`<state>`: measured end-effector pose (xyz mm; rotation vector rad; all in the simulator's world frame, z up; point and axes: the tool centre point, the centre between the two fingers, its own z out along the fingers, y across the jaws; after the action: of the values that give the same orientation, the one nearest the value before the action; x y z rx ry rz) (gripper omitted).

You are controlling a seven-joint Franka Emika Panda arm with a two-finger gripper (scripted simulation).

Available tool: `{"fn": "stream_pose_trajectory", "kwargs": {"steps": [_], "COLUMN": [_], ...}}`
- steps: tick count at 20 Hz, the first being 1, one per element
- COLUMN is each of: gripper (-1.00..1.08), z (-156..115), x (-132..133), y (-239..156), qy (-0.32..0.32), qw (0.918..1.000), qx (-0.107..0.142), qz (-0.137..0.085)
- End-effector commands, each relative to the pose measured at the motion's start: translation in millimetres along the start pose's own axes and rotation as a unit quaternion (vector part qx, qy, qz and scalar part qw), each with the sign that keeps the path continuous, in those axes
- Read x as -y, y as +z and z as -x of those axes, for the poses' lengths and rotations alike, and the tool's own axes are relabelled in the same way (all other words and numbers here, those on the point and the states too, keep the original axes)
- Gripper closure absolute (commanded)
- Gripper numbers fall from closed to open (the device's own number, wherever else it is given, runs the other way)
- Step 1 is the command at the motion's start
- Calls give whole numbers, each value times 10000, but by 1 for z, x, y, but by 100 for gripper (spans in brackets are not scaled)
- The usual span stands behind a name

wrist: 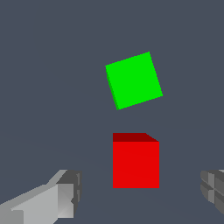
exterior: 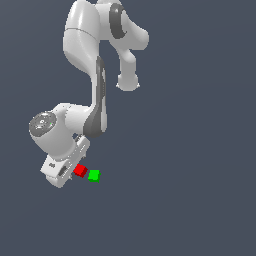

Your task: Stack the red cube on top of the green cube.

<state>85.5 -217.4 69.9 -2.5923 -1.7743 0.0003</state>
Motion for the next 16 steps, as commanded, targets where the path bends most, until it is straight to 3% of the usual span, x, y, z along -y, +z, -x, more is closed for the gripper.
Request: {"fn": "stream_pose_trajectory", "kwargs": {"steps": [1, 16], "gripper": [-92, -92], "z": [0, -1], "x": [0, 0], "y": [1, 51], "qy": [0, -21], "qw": [10000, 10000], "qx": [0, 1], "qz": [0, 1]}}
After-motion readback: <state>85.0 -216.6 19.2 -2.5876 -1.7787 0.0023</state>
